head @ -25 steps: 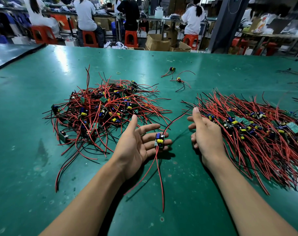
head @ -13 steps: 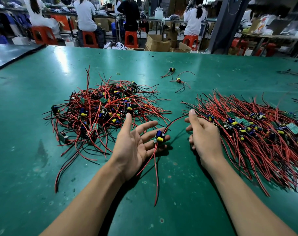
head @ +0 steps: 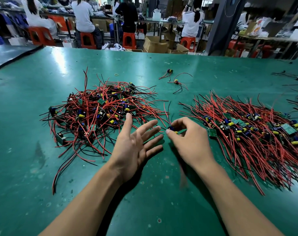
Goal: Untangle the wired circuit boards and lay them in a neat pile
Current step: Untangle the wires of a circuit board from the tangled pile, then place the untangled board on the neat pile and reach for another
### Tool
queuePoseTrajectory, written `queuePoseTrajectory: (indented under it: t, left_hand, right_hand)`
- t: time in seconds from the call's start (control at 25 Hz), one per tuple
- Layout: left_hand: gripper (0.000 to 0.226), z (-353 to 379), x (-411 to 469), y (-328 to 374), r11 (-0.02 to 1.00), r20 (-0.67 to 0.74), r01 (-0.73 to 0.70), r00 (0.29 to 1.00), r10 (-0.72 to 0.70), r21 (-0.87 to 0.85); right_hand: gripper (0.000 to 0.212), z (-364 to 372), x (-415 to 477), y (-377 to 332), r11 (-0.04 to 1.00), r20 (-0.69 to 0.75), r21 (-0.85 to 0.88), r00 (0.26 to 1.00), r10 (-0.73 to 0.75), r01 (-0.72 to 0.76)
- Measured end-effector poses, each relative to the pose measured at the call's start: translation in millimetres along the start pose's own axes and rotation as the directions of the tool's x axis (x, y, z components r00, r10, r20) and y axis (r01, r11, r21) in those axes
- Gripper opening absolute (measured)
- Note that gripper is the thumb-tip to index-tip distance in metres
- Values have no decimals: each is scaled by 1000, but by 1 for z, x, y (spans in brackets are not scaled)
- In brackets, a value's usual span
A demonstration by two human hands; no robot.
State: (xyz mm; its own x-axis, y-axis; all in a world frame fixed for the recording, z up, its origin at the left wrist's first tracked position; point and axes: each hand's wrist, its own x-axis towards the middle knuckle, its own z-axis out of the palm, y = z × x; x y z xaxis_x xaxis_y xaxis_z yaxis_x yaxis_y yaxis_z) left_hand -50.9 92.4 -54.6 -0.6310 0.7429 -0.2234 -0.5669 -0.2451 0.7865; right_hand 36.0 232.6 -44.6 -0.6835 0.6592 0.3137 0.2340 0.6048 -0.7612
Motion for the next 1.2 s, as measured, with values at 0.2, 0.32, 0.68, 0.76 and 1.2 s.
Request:
queuePoseTrajectory:
  t: [0.2,0.32,0.68,0.76,1.2]
  left_hand:
    - [81,5,-3,1,1000,-18,26,1000,-26,-10]
    - [73,10,-3,2,1000,-64,27,998,-27,-6]
    - [13,6,-3,6,935,-329,-223,892,310,277]
    - [13,-2,-3,6,797,-368,-217,797,478,564]
    - [17,-8,1,1,440,-182,-79,834,520,895]
  right_hand:
    - [23,-31,12,22,857,-141,-494,986,85,-144]
    - [31,-14,5,15,903,-90,-430,995,-41,-2]
    - [33,13,4,33,909,-22,-417,1000,-1,-8]
    - [35,7,9,37,901,-54,-426,997,58,-76]
    - [19,23,-3,23,913,144,-352,976,-165,207]
